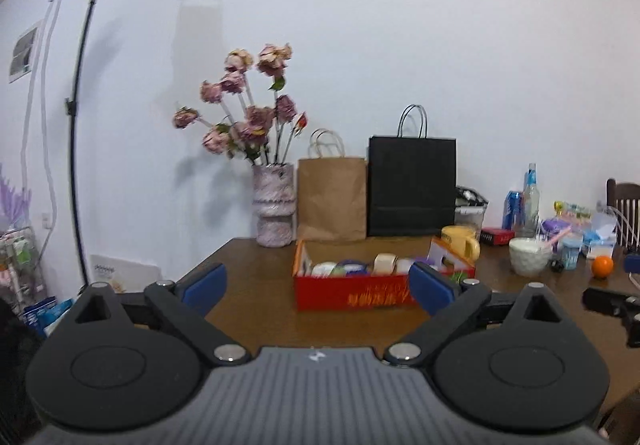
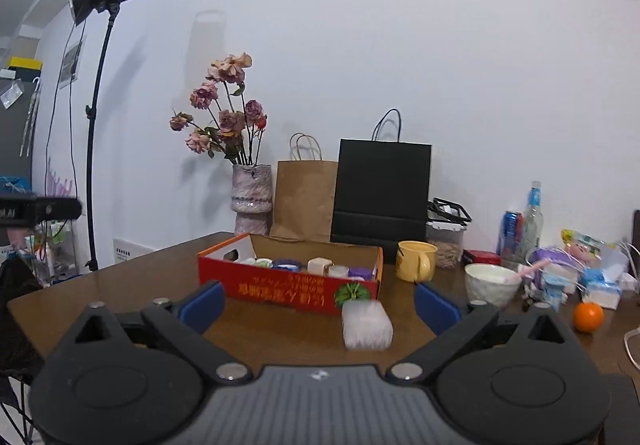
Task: Organize rigid objects
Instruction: 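Move both tools back toward the clear plastic container on the table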
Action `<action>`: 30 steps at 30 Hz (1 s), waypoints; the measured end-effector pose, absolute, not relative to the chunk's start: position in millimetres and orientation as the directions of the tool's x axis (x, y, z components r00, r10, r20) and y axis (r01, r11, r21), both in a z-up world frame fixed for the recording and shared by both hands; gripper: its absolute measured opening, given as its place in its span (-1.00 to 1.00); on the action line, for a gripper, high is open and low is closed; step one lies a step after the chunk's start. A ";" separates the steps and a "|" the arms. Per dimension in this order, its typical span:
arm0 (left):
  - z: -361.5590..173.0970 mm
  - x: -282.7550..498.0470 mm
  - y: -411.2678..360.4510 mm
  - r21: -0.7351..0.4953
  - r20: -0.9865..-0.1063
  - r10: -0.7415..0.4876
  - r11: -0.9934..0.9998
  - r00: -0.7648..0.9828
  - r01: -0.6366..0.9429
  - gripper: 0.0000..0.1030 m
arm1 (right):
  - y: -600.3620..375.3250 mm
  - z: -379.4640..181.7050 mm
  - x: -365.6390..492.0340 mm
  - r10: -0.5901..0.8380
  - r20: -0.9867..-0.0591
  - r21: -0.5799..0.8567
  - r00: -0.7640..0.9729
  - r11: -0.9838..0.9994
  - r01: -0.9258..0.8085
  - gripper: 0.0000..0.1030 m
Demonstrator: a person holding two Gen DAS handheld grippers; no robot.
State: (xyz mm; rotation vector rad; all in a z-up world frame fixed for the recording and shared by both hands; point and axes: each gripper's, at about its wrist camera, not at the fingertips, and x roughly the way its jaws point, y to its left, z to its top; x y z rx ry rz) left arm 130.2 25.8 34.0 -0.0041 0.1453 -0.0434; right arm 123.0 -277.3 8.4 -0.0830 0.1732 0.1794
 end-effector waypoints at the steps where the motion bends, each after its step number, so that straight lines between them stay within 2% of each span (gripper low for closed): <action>1: 29.1 121.8 29.3 -0.017 -0.151 -0.041 0.999 0.988 0.039 0.97 | -276.8 4.5 115.8 0.177 -0.189 -0.067 0.966 0.979 -0.193 1.00; 4: 23.0 115.2 37.3 -0.049 -0.195 -0.045 0.998 0.980 0.036 0.99 | -273.0 -7.8 101.6 0.180 -0.241 -0.083 0.954 0.975 -0.205 1.00; 13: 13.7 133.0 33.4 -0.068 -0.230 -0.066 0.996 0.971 0.052 0.99 | -273.7 -23.2 115.9 0.150 -0.278 -0.080 0.949 0.981 -0.178 1.00; 19: -3.0 168.2 26.5 -0.058 -0.301 -0.069 0.997 0.951 0.054 0.99 | -281.4 -37.4 153.8 0.127 -0.340 -0.069 0.932 0.985 -0.160 1.00; 30: -19.2 251.2 -9.5 -0.030 -0.370 -0.121 0.993 0.921 0.118 0.99 | -291.2 -53.0 253.2 0.088 -0.420 -0.080 0.903 0.988 -0.134 1.00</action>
